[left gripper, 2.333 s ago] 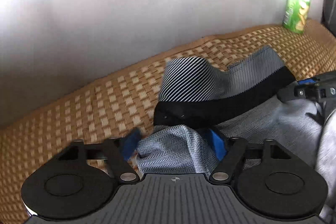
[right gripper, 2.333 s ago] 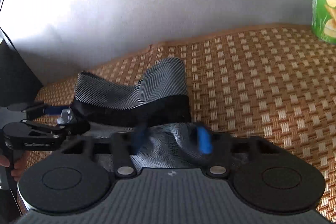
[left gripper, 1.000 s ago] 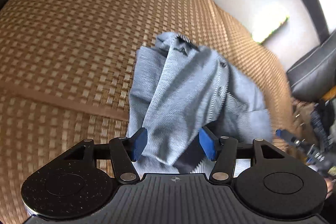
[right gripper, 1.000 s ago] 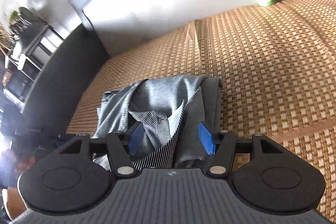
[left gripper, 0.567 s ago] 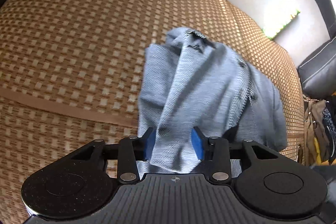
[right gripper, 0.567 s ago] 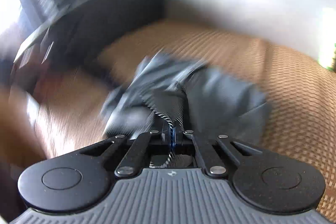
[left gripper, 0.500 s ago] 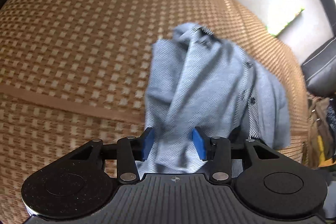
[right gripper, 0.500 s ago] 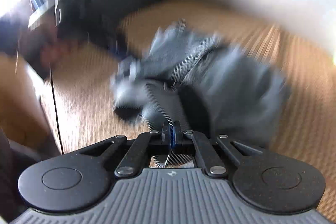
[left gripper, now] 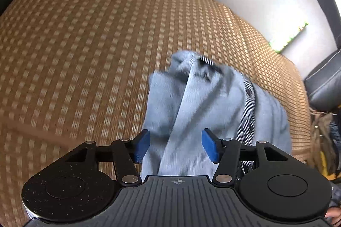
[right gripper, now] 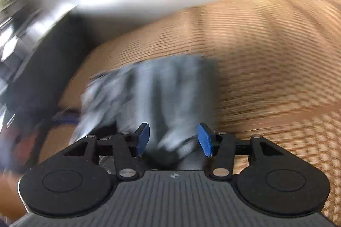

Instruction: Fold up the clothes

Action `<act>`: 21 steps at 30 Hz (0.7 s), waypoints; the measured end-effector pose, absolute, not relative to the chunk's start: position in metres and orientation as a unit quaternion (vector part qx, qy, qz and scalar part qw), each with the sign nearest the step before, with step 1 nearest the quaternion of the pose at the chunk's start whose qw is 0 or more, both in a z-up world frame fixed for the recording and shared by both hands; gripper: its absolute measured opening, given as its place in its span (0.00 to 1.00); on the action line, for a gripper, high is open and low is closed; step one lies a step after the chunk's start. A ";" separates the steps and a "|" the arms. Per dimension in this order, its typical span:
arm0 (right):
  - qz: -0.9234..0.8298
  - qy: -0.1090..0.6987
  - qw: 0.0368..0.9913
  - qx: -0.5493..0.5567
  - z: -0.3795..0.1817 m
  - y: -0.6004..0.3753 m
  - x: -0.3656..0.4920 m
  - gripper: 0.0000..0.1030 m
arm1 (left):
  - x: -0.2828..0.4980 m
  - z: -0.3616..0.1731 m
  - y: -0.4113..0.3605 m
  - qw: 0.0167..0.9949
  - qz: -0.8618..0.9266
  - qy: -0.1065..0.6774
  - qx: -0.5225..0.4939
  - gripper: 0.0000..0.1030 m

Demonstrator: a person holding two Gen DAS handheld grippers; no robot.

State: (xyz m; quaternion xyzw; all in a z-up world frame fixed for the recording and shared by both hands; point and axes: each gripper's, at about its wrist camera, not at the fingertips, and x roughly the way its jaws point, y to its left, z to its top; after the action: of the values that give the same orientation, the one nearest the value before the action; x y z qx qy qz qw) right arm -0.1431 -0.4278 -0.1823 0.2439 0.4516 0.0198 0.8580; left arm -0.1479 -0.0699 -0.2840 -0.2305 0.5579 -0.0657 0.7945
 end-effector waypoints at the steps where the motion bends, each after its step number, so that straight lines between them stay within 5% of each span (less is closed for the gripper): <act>1: 0.010 0.455 0.854 0.253 -0.188 -0.434 -0.138 0.56 | -0.143 -0.282 -0.076 0.799 -0.065 0.553 -0.228 0.67; 9: 0.015 0.472 0.838 0.274 -0.208 -0.429 -0.131 0.52 | -0.106 -0.295 -0.090 0.802 -0.066 0.554 -0.214 0.70; 11: 0.020 0.476 0.833 0.281 -0.208 -0.428 -0.130 0.34 | -0.100 -0.299 -0.092 0.800 -0.062 0.553 -0.225 0.68; 14: 0.024 0.473 0.829 0.298 -0.203 -0.432 -0.130 0.12 | -0.098 -0.295 -0.082 0.796 -0.054 0.549 -0.248 0.15; 15: 0.025 0.471 0.828 0.304 -0.200 -0.434 -0.131 0.11 | -0.103 -0.289 -0.071 0.798 -0.054 0.542 -0.259 0.07; 21: 0.016 0.467 0.824 0.320 -0.197 -0.450 -0.144 0.09 | -0.108 -0.301 -0.040 0.802 -0.019 0.556 -0.215 0.04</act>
State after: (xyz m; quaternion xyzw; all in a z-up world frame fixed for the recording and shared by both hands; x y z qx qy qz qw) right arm -0.1435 -0.4500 -0.1972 0.3204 0.4675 0.0155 0.8238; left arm -0.1078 -0.0398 -0.3006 -0.2151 0.5565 -0.0190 0.8023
